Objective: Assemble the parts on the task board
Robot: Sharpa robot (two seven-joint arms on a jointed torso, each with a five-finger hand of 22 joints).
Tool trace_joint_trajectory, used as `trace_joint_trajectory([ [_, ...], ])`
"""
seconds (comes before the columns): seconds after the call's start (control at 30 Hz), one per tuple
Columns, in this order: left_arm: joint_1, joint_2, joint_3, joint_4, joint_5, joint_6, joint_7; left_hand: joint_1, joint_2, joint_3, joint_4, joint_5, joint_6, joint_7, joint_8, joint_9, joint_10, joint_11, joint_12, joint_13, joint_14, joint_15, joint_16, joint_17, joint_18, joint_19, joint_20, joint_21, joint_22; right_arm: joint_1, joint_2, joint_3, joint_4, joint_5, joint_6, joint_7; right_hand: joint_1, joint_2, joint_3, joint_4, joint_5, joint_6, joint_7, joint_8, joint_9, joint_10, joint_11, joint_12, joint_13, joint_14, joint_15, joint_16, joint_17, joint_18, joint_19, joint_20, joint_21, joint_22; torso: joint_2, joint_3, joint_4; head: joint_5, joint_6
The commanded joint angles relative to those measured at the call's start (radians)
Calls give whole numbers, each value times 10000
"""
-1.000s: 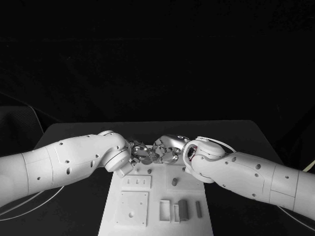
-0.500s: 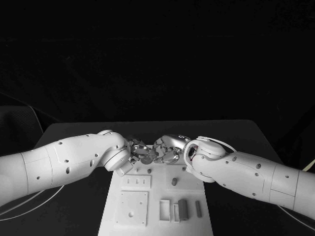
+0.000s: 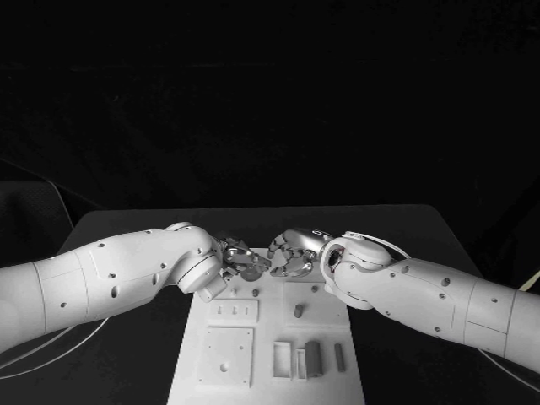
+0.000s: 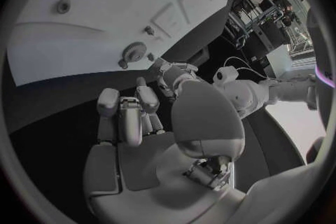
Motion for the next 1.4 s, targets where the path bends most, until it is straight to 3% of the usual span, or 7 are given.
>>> trace_joint_trajectory([
  [0.03, 7, -60, 7, -2, 174, 184, 210, 869, 784, 1936, -1872, 26, 575, 470, 637, 938, 192, -129, 14, 3, 45, -44, 50, 17, 558, -9, -45, 674, 17, -5, -155, 0, -3, 27, -14, 67, 5, -67, -46, 6, 0, -198, 153, -40, -14, -80, 13, -55, -12, -80, 14, 89, -11, 130, 5, 0, 626, -9, 3, -3, 9, 0, -7],
  [0.33, 7, -563, -23, 106, 338, 694, -374, 867, 779, 1949, -1872, 24, 592, 466, 645, 942, 192, -128, 15, 3, 44, -43, 53, 18, 557, -11, -45, 679, 19, -4, -803, 0, -66, 314, -131, 68, 44, -42, -21, -15, 25, -217, 149, -37, -18, -106, 18, -65, -18, -100, 15, 81, -25, 132, -5, -2, 614, -15, 3, 7, 1, 54, -16],
  [0.5, 11, -906, -216, 198, 312, 1433, -748, 867, 781, 1956, -1872, 24, 599, 464, 649, 944, 192, -127, 17, 4, 43, -43, 55, 20, 557, -12, -45, 682, 21, -4, -1156, 12, -133, 366, -422, -35, 51, -32, -14, -17, 33, -215, 148, -33, -18, -110, 18, -66, -19, -103, 15, 80, -27, 132, -7, -2, 612, -16, -6, 8, 14, 71, -71],
  [0.77, 13, -1185, -339, 331, -73, 2189, -1016, 867, 783, 1968, -1871, 24, 610, 461, 654, 948, 191, -126, 19, 6, 41, -42, 59, 22, 556, -15, -45, 686, 22, 2, -1523, 147, -553, 1458, -1239, 192, 58, -21, -6, -17, 41, -199, 145, -20, -14, -110, 19, -65, -20, -113, 15, 77, -39, 132, -6, -2, 612, -17, -2, 6, 6, 130, -221],
  [0.87, 14, -1215, -339, 381, -432, 2259, -1031, 867, 784, 1971, -1870, 24, 613, 460, 655, 948, 191, -126, 20, 7, 40, -41, 60, 23, 556, -15, -45, 687, 23, 27, -1542, 159, -864, 2353, -2059, 351, 26, 2, 11, 20, 58, 15, 128, 116, 36, -97, 22, -46, -26, -146, 17, 72, -89, 132, 7, 3, 616, -20, -4, 10, 1, 155, -282],
  [1.03, 7, -1112, -338, 348, -777, 2223, -1025, 866, 786, 1978, -1869, 24, 620, 458, 658, 950, 191, -125, 21, 8, 39, -41, 63, 25, 556, -17, -44, 689, 24, 72, -1526, 165, -1210, 3696, -2616, 655, 7, 29, 25, 43, 63, 106, 122, 169, 56, -96, 25, -44, -32, -234, 19, 35, -193, 132, 10, 5, 613, -24, 3, 9, 11, 190, -351],
  [1.4, -25, -634, -332, 157, -2326, 2279, -1129, 865, 786, 1990, -1869, 25, 633, 455, 664, 954, 191, -125, 25, 10, 38, -40, 67, 28, 555, -18, -44, 694, 27, 73, -1498, 235, -1488, 4570, -2686, 831, -3, 58, 38, 58, 65, 151, 120, 194, 66, -96, 26, -43, -35, -259, 20, 24, -225, 132, 12, 7, 611, -27, 10, -7, -13, 231, -506],
])
